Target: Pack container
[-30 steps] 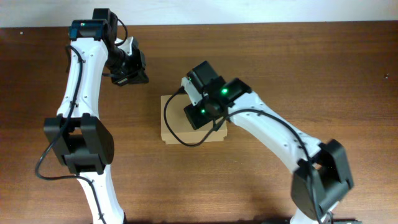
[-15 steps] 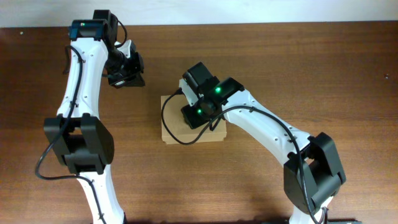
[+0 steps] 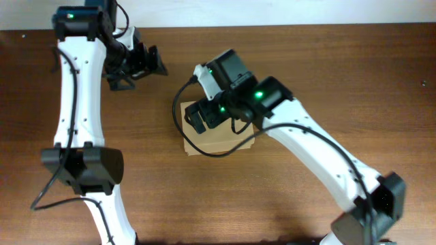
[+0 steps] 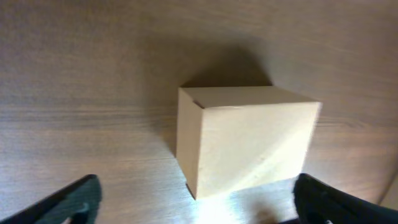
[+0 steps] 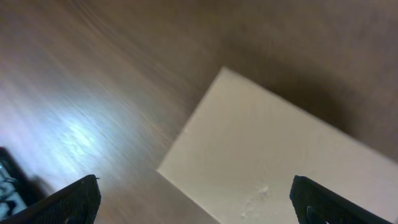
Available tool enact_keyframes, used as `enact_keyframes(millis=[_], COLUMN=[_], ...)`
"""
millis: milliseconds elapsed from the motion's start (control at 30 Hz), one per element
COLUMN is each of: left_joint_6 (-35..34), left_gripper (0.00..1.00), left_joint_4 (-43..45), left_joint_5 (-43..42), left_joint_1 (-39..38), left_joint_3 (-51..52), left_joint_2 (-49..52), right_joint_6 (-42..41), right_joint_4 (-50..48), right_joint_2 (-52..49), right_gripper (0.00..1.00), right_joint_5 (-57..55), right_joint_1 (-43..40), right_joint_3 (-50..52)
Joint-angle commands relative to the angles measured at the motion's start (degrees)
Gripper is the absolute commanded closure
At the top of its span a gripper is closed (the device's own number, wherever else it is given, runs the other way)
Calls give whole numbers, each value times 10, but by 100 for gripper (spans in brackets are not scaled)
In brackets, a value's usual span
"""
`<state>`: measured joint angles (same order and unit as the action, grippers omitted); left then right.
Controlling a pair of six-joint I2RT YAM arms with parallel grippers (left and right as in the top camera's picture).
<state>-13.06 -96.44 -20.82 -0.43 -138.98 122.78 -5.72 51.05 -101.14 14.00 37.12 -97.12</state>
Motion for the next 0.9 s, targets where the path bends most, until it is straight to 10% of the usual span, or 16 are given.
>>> enact_keyframes(millis=[0,867], left_joint_6=[3,101], left_gripper=[1,0], left_joint_4=[-2,-2], left_joint_5=[-49,12], left_joint_1=[2,-7], left_joint_3=[-15,90], left_joint_2=[-38,-523], right_joint_6=[8,186], right_joint_4=[4,271], right_joint_2=[31,416], right_gripper=[1,1], right_joint_5=[6,-44], right_joint_1=[-1,-65], right_joint_3=[-29,7])
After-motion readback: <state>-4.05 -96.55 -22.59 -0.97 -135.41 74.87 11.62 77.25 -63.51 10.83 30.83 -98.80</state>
